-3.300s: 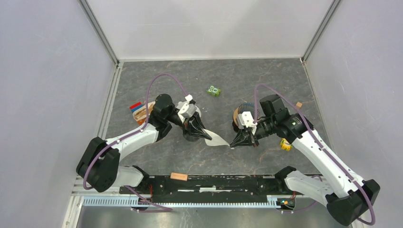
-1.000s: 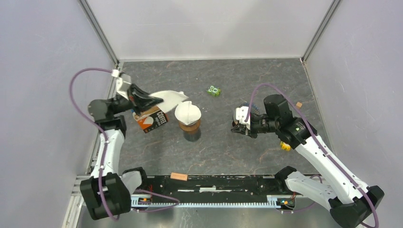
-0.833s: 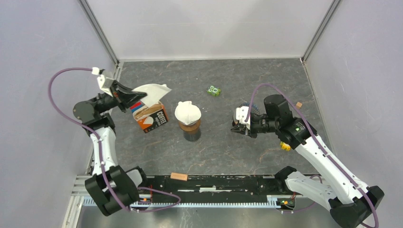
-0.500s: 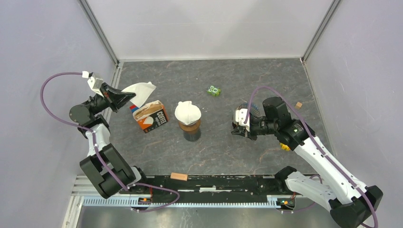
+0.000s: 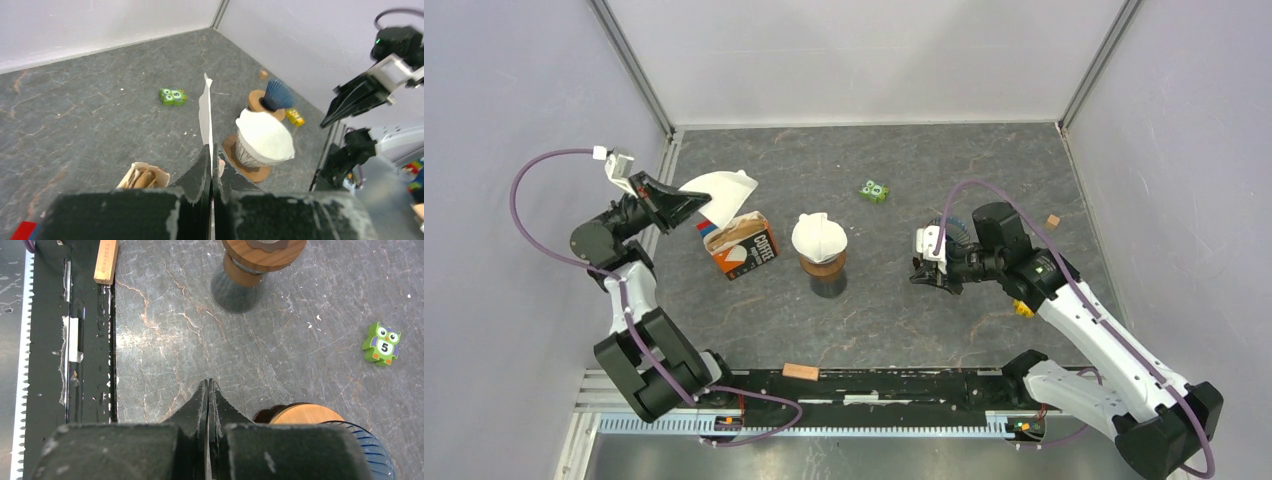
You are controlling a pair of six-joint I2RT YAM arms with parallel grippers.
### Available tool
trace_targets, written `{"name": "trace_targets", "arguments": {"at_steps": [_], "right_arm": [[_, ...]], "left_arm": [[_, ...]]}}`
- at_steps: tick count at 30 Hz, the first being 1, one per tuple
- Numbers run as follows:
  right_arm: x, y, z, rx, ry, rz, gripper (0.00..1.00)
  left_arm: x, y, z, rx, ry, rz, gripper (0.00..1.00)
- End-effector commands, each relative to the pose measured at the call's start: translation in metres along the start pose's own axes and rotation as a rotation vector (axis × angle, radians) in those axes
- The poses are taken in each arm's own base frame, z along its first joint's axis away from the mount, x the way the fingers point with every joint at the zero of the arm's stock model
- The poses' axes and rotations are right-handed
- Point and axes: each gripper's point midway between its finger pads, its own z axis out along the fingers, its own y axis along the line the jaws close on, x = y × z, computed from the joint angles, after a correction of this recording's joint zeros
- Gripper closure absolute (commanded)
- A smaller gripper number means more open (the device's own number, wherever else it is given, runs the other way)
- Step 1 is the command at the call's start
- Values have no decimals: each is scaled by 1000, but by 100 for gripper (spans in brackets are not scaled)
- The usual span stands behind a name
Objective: Place the coffee filter in the dripper
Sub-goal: Place the coffee filter at the coffee filter holder.
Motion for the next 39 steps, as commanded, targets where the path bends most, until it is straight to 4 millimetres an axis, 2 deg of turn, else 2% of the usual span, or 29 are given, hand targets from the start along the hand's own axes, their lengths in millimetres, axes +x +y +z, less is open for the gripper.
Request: {"name": "trace_targets", "arguments": {"at_steps": [1,2,3,4,5,7,8,10,13,15,19,22,27,30,35,39], "right_arm": [[-17,-6,-3,6,-43,-12,99],[-17,-6,-3,8,-43,-11,99],[-17,-6,-4,10,-43,-13,99],[-17,-6,-4,11,-44,-13,99],[-17,-6,-4,10,-44,-13,99],[-17,-6,-4,11,-43,-12,99],[-17,-6,-4,10,-42,-12,100],[-15,-6,-5,14,-41,-9,100],[-14,-5,-8,22,-41,-9,100],[-12,-3,-9,27,-41,-15,100],[-8,0,-8,26,-44,-19,100],[-6,1,-8,27,-45,-24,100],[-2,3,-7,28,-44,-23,100],[-1,2,-7,33,-44,-24,100],[2,2,-7,38,-39,-18,100],[3,2,-7,39,-39,-17,100]], "left_arm": [[-33,11,6,-84,-112,-146,98],[-39,19,10,-118,-131,-170,98],[-36,28,14,-165,-125,-203,98],[-38,35,23,-225,-111,-186,98],[-31,38,32,-295,-46,-126,98],[-24,32,57,-378,47,4,98],[-26,26,66,-366,44,10,98],[-31,30,73,-410,43,12,98],[-33,43,64,-514,111,102,98],[-24,48,53,-545,226,166,98],[8,63,26,-590,500,227,98],[19,57,15,-541,602,326,98],[33,44,10,-422,697,430,98],[43,44,7,-369,743,493,98],[48,39,3,-303,775,598,98],[51,34,4,-264,780,599,98]]}}
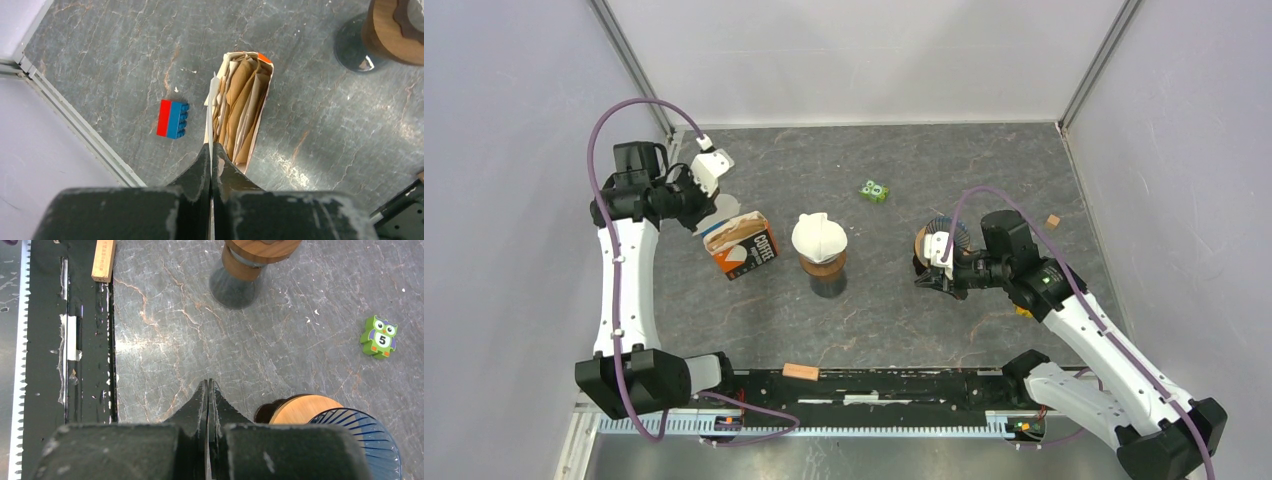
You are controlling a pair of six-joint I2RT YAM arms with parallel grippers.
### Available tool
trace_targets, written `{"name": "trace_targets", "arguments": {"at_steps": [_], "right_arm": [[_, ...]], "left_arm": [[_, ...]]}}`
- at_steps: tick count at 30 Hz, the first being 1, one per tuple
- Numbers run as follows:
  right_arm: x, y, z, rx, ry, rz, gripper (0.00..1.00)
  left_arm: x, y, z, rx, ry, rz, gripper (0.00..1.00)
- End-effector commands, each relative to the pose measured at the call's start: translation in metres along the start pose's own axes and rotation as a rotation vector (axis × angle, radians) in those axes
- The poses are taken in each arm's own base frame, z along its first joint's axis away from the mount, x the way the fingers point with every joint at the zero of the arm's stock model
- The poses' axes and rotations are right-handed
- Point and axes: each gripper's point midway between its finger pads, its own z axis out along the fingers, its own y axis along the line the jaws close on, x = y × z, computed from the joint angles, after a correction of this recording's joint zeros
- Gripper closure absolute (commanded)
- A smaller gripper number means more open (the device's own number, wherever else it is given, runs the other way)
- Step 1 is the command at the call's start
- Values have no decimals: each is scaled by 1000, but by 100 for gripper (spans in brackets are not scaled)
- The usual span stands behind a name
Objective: Place the coffee filter in the dripper
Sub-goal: Place the coffee filter at the coffee filter holder.
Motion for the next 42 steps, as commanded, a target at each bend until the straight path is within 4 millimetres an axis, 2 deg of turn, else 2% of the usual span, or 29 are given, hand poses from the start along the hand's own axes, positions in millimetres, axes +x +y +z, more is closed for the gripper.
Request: {"name": "trace_targets", "arguments": {"at_steps": [1,12,19,29,33,37,42], "right_arm": [[-5,-3,-1,12,-26,-24,100],[-3,-3,-1,15,-25,-15,100],[-3,-3,-2,16,-28,-13,100],[0,-4,-1,14,-26,-4,100],[1,-4,-1,15,-24,-1,100],[2,-5,-1,17,-24,1,100],[3,-5,0,18,-21,4,100]], "left_arm": [[-4,-10,-6,44,-19,124,98],[-1,-15,7,106,-21,117,98],[4,-4,18,87,-2,116,98],[9,0,29,103,10,126,98],[11,-1,34,126,7,124,98],[22,-3,43,151,38,127,98],[30,-19,42,230,53,154,98]]}}
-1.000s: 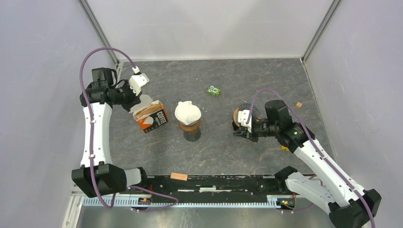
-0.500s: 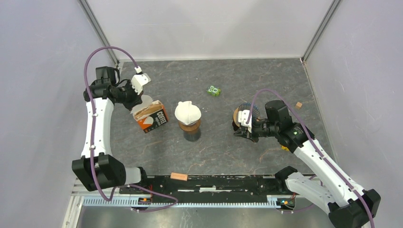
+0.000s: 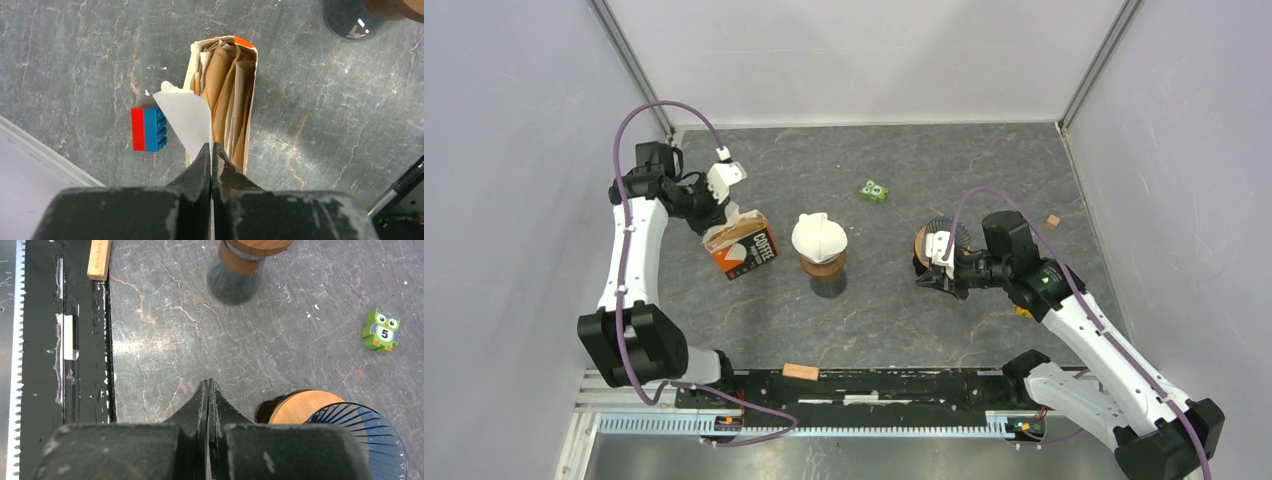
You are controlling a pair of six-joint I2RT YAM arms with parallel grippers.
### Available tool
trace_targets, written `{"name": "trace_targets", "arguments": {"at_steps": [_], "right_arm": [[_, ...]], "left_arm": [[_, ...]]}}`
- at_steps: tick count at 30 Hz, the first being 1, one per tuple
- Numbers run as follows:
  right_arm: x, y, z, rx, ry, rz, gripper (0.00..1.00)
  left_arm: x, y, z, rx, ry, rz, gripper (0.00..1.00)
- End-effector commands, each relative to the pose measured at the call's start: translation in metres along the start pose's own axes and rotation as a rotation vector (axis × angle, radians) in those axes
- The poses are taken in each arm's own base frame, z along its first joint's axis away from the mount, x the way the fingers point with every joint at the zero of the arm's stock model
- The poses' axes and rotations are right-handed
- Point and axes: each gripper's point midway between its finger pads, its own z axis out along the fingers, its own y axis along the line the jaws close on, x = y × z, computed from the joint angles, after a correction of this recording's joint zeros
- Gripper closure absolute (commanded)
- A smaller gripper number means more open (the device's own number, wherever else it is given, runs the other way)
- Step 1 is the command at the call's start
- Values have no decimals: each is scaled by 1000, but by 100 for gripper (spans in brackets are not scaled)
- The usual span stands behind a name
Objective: Place the coffee filter in the dripper
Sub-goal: Place the coffee filter at the coffee filter holder.
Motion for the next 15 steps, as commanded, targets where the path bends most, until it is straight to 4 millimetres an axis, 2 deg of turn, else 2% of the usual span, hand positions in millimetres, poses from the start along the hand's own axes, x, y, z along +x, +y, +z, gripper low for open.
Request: {"name": "trace_targets", "arguments": {"at_steps": [1,8,14,15], "right_arm": [[-3,-2,0,5,-22,-12,100],[-3,-2,1,2,-23,-9,100],[-3,-1,0,2,-28,-12,100],[-4,0,0,-1,-29,-10,100]], "left_arm": [[-2,-13,-1,71,-13,97,98],[0,-33,-17,144,16,135,98],[12,-29,-18,135,86,111,97],[12,-26,-17,123,89,105,94]]}}
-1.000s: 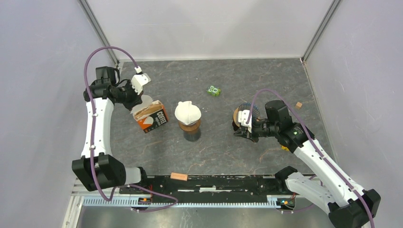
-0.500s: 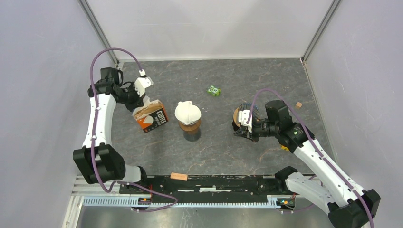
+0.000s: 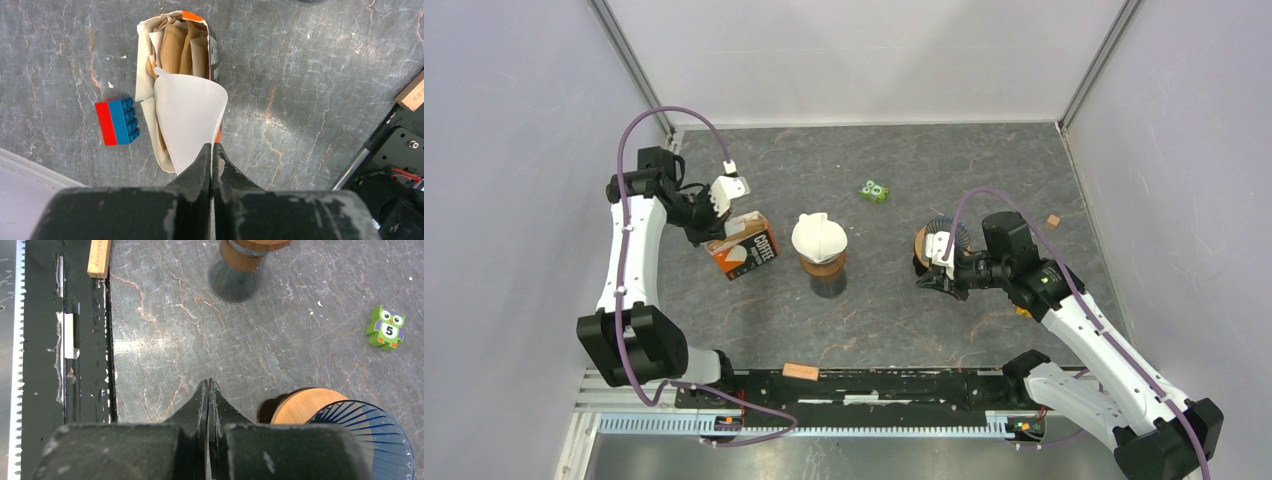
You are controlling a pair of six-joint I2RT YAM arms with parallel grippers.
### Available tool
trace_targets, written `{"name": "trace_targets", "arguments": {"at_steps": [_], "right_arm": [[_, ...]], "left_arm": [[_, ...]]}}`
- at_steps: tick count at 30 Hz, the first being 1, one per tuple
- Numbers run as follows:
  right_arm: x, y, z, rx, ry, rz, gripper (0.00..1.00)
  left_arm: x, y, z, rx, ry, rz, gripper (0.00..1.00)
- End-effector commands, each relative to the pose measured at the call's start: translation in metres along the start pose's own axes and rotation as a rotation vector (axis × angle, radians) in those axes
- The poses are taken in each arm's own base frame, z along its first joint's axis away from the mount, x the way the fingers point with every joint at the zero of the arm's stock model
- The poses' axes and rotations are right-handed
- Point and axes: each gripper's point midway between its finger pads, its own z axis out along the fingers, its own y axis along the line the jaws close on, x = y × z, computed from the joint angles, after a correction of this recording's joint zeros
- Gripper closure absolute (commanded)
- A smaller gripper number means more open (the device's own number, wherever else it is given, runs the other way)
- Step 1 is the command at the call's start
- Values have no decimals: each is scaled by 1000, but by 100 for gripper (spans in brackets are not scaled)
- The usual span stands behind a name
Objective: Place the coffee filter in the dripper
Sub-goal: Place the coffee filter at the coffee filter holder.
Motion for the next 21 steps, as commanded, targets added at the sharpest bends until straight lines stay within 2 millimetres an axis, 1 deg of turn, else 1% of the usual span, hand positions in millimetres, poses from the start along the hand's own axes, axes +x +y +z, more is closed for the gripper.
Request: {"name": "trace_targets", "arguments": {"at_steps": [1,3,5,6,8,13,16,21], "right_arm": [[-9,-1,-1,1,-37,-21,100],[-9,-1,-1,1,-37,-20,100],[-9,-1,-1,-1,-36,-18,100],[-8,-1,-1,1,-35,-17,100],[-8,-1,-1,0,-37,-19,100],[-7,-1,-1,1,-41,-16,100],[-7,0,-1,1,-42,-14,100],[-7,-1,-2,6,-44,-12,100]], "left_arm": [[-2,9,-9,-33,23,34,89],[-5,13,-10,-58,13,26,76],[-8,17,-11,-79,7,26,66],[-9,19,-12,-91,5,25,63],[-10,22,-14,-112,0,27,60],[-19,34,-20,-185,-33,21,47],[-29,41,-27,-233,-67,33,40],[-47,50,-38,-275,-127,33,34]]}}
